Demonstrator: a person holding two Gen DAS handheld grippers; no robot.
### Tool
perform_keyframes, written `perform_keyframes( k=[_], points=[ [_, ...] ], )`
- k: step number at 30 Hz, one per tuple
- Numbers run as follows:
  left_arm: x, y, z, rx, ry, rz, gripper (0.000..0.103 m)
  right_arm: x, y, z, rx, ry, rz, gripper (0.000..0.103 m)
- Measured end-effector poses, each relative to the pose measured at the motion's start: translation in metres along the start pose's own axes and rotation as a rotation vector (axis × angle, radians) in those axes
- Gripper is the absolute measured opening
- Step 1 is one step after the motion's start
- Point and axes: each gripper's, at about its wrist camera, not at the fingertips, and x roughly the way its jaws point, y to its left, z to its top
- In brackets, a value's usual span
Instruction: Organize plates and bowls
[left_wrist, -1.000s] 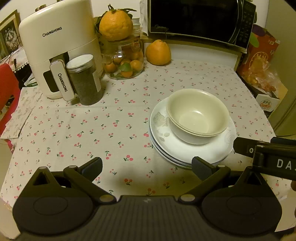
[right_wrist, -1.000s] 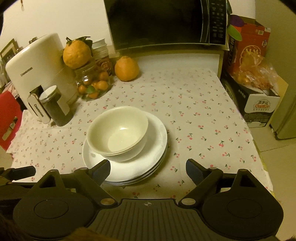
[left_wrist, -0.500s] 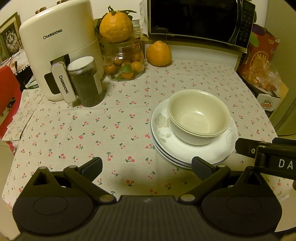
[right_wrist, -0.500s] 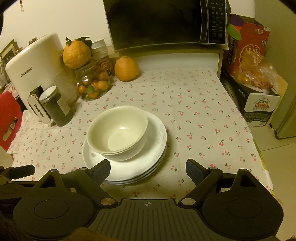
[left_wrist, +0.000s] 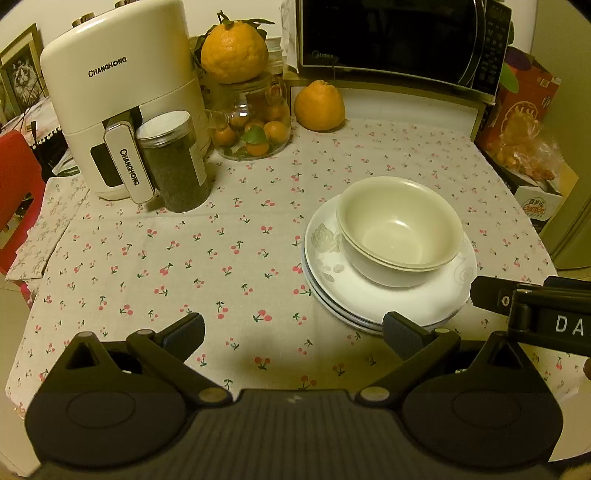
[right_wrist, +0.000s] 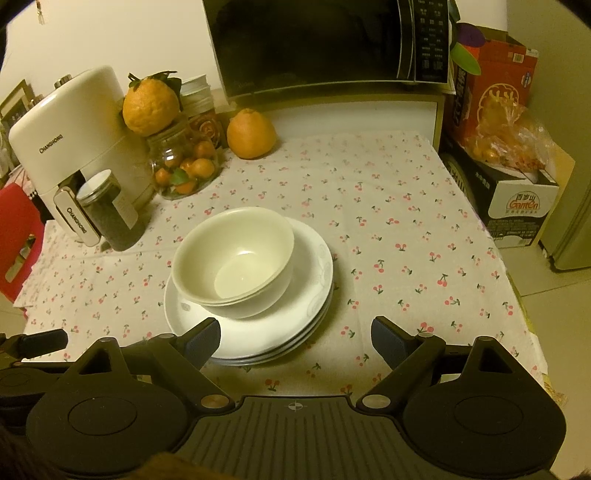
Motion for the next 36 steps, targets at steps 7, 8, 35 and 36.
perform_keyframes(
  k=[7,8,35,36],
  points=[
    [0.0003,0.0000,-0.0003,0.001,0.002,0.003,0.103,0.0007,0.0005,-0.0010,0.003,0.003,-0.001,0.091],
    [0.0004,0.0001,-0.0003,0.001,0.002,0.003,0.103,0.0008,0.0004,-0.0010,0.004,0.004,0.000,0.091],
    [0.0006,-0.0003,-0.0008,0.001,0.004,0.001,0.103,0.0038,0.0015,-0.0028,0.013,0.015,0.005,0.091],
    [0.0006,-0.0004,-0.0004,0.001,0.004,0.001,0.103,0.0040,0.0011,-0.0027,0.014,0.016,0.005,0.091]
  ],
)
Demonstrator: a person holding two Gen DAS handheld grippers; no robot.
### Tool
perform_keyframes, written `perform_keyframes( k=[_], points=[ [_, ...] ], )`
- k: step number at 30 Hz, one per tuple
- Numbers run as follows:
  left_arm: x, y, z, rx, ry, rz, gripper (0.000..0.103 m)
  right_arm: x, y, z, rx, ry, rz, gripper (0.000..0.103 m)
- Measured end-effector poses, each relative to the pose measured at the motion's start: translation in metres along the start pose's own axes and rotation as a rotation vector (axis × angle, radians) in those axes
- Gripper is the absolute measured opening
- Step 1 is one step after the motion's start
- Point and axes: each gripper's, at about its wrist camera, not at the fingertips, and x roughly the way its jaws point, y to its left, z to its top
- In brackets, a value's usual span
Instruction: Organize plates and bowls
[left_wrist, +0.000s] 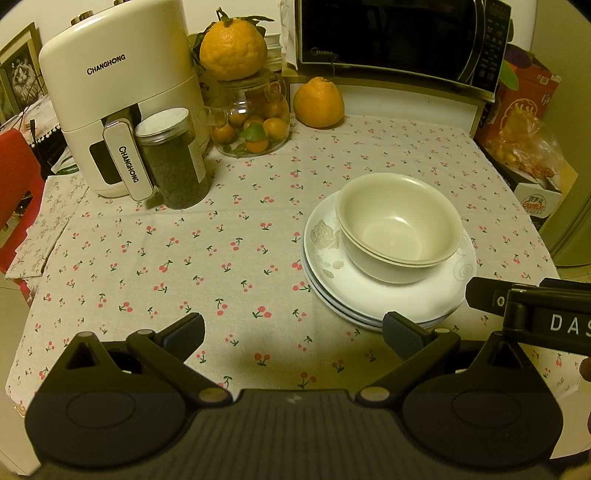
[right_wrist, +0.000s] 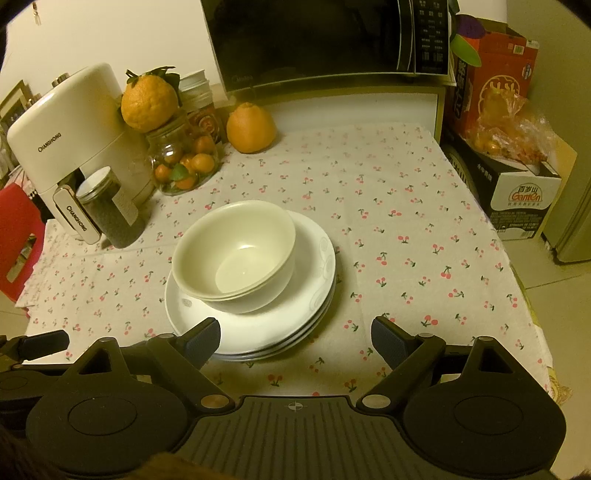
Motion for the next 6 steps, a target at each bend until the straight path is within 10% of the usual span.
perform_keyframes(
  k=[6],
  points=[
    [0.0003,-0.0021,-0.0037,0.000,0.004,-0.007,0.103,0.0007,-0.0002,0.0001,0.001,0.003,0.000,0.091]
  ],
)
